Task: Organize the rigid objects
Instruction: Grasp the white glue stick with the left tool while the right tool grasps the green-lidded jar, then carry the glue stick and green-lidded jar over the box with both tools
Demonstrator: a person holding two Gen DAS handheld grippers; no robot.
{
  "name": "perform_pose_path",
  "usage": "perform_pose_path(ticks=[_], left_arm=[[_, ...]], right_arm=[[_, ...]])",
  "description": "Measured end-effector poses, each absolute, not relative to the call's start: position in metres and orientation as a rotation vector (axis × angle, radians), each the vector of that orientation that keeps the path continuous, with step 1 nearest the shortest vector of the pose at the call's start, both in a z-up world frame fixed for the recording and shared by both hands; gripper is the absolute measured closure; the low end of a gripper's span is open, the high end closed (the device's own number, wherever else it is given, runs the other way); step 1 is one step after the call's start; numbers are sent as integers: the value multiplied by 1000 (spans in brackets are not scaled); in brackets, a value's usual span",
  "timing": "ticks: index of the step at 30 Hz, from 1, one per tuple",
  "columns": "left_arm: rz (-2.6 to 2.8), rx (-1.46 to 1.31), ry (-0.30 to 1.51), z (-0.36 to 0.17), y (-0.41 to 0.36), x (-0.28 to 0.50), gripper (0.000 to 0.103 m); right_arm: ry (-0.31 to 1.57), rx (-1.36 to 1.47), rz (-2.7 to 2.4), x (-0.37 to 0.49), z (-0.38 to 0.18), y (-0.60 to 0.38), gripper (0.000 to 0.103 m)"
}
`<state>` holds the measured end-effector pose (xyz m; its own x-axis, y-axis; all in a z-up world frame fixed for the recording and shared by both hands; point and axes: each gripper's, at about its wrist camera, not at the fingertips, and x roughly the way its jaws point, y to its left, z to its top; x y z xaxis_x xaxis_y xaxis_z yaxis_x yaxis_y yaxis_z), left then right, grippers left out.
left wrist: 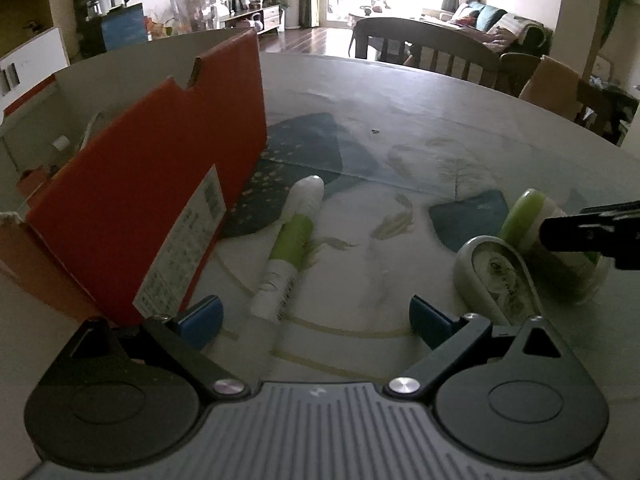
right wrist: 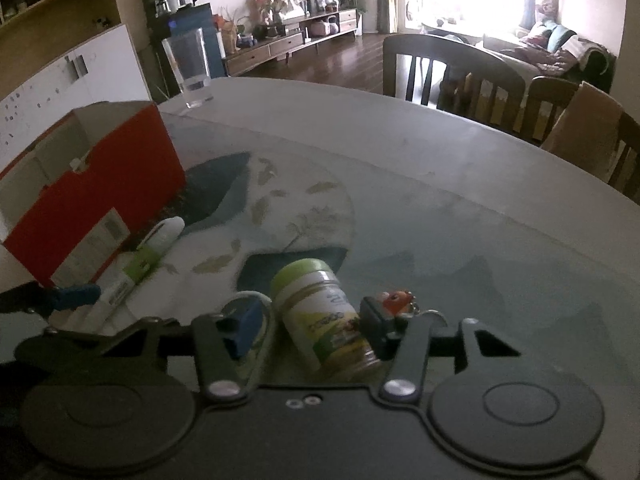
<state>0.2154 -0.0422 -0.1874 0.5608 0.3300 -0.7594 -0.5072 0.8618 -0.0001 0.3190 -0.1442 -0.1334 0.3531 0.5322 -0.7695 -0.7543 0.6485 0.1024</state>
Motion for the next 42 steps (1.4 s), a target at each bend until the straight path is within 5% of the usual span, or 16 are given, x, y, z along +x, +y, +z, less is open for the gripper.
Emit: perform_pose_path(ticks=[4, 14, 42], left_arm=[[498, -220, 839, -187, -41, 220, 9], [469, -191, 822, -176, -36, 227, 85], [361, -213, 774, -102, -36, 186, 86]], right_arm=[[880, -308, 841, 322, -141, -142, 52], [890, -334, 849, 317, -150, -137, 59], [868, -128, 756, 252, -67, -166, 59]])
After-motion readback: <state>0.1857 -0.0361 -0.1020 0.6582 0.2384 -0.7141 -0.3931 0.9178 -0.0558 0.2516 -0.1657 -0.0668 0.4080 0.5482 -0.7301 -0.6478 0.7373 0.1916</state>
